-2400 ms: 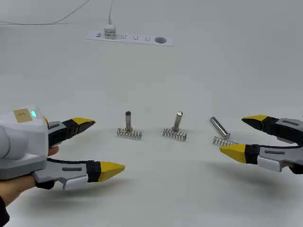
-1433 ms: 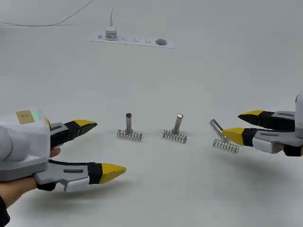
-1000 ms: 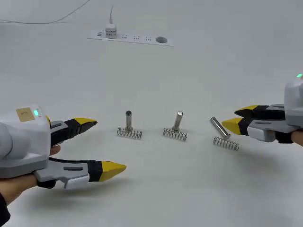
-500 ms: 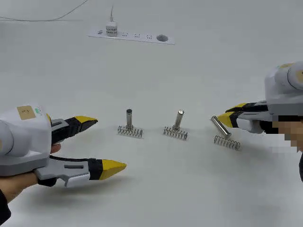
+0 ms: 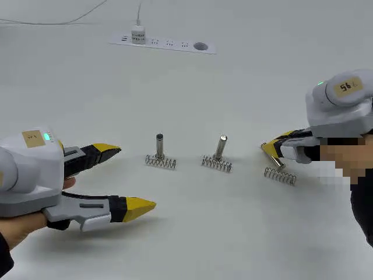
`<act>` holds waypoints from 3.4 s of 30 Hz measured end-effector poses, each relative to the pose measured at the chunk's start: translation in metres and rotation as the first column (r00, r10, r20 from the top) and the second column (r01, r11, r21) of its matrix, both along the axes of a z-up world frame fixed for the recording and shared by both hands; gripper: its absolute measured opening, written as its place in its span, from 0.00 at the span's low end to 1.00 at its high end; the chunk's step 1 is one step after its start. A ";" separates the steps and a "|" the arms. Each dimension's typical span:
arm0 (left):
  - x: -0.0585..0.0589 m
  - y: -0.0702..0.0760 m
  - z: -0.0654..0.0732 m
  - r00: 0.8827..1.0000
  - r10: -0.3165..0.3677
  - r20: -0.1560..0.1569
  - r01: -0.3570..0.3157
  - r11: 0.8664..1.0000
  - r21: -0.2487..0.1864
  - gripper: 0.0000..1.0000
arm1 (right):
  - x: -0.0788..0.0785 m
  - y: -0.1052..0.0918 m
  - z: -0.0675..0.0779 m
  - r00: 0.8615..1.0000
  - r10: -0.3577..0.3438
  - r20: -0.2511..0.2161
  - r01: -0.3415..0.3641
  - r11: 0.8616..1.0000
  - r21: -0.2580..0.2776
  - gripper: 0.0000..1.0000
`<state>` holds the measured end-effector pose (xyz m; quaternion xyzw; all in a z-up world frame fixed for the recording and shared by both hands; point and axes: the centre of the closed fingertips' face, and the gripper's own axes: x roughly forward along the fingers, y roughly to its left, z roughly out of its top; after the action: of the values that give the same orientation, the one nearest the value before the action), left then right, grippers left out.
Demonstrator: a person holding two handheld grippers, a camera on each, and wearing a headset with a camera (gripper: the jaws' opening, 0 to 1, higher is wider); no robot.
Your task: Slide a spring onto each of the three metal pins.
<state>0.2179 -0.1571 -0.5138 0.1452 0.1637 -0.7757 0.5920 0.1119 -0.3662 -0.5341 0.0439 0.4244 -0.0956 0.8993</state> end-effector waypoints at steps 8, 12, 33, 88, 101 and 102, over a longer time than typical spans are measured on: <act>-0.001 0.000 0.001 1.000 -0.002 0.000 0.002 1.000 0.000 0.75 | 0.001 -0.002 -0.006 0.999 -0.018 -0.027 0.018 1.000 0.016 0.11; -0.001 0.000 0.001 1.000 -0.002 -0.001 0.002 1.000 -0.001 0.75 | 0.000 -0.001 -0.009 0.999 -0.023 -0.043 0.024 0.999 0.024 0.10; -0.002 -0.002 0.001 1.000 -0.010 -0.002 0.010 1.000 -0.001 0.75 | 0.001 0.000 -0.010 0.990 -0.038 -0.136 0.041 0.999 0.018 0.09; -0.003 -0.004 0.012 1.000 -0.021 0.022 0.022 1.000 -0.019 0.74 | -0.030 0.012 0.039 0.991 -0.099 0.093 0.097 0.995 0.033 0.08; -0.005 -0.004 0.015 0.999 -0.030 0.031 0.031 0.999 -0.021 0.74 | -0.042 0.017 0.042 0.990 -0.075 0.117 0.074 0.997 0.019 0.09; -0.005 -0.004 0.015 0.999 -0.030 0.031 0.031 0.999 -0.020 0.74 | -0.043 0.018 0.042 0.990 -0.074 0.118 0.072 0.997 0.016 0.09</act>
<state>0.2125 -0.1611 -0.4987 0.1535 0.1441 -0.7839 0.5841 0.0690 -0.3487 -0.4923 0.0705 0.3690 -0.1230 0.9186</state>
